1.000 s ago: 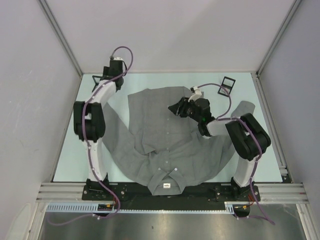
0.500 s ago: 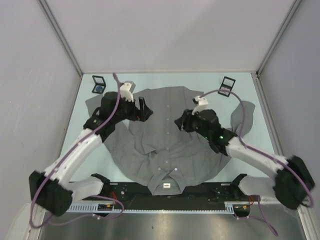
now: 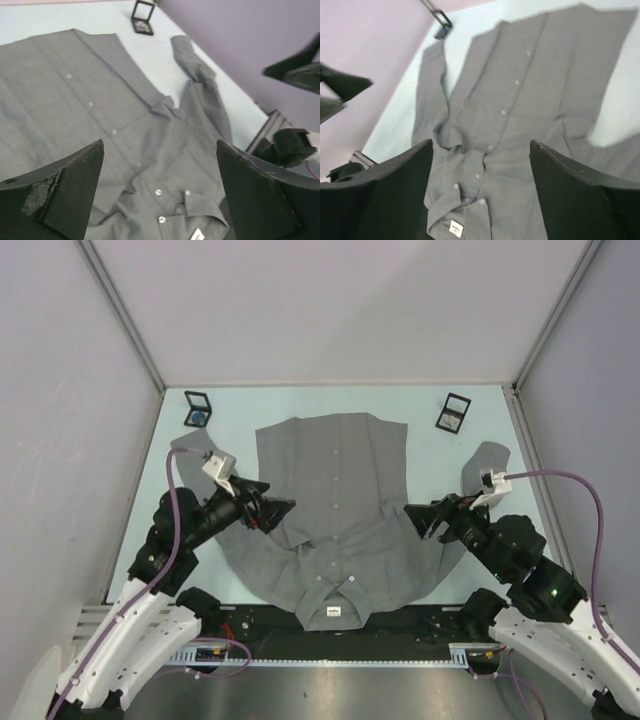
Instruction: Remove the brooch from the garment
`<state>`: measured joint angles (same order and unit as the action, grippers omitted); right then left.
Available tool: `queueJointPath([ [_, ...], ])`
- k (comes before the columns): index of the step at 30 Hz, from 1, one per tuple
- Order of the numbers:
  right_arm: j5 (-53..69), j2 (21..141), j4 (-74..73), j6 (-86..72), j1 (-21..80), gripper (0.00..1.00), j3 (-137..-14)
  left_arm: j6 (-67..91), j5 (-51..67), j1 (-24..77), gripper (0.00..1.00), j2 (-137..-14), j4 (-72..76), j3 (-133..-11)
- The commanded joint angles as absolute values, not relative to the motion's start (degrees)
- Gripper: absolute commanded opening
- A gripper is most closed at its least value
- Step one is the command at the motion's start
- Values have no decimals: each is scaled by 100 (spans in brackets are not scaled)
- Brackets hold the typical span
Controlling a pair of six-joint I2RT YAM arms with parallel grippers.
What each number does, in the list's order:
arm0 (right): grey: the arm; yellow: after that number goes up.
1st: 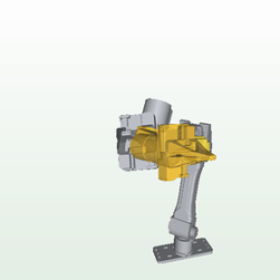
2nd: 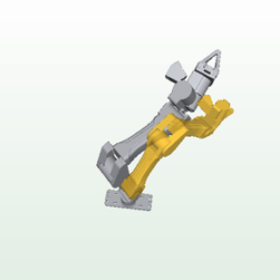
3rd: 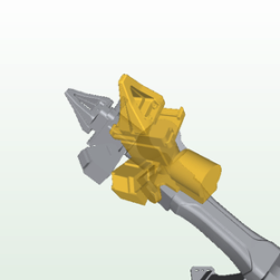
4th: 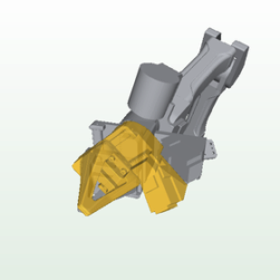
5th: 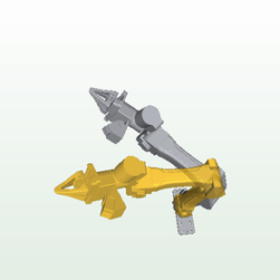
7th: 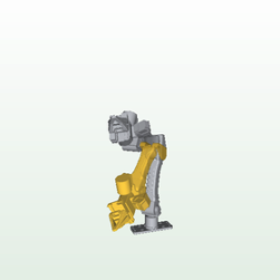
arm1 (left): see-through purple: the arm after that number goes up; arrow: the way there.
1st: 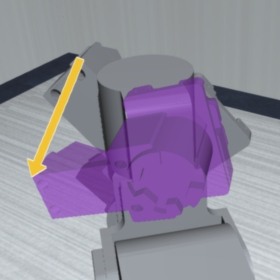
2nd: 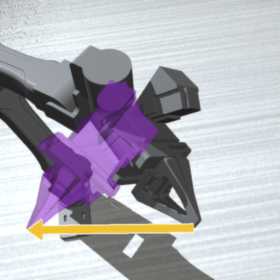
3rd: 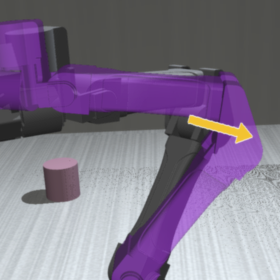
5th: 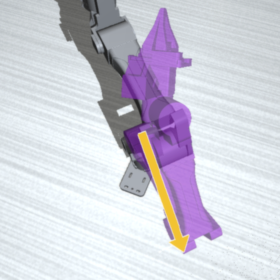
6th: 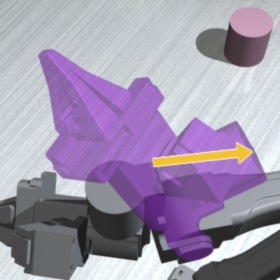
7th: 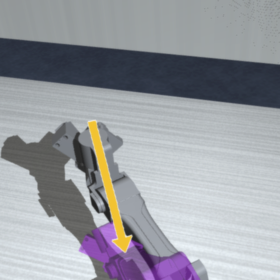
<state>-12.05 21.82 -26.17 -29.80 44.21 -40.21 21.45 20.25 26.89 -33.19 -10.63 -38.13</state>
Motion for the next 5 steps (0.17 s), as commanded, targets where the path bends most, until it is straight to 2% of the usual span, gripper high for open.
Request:
queueJointPath([
  [1, -1564, 2820, -3294, -3252, 4439, 90, -4481, 2829, 2417, 2716, 98, -2638, -1028, -3463],
  [4, -1440, 2944, -3146, -3050, 4430, 100, -4631, 2874, 2417, 2725, 98, -2303, -1369, -3559],
  [5, -1415, 2953, -3103, -3032, 4438, 100, -4762, 2874, 2417, 2716, 98, -2224, -1475, -3620],
])
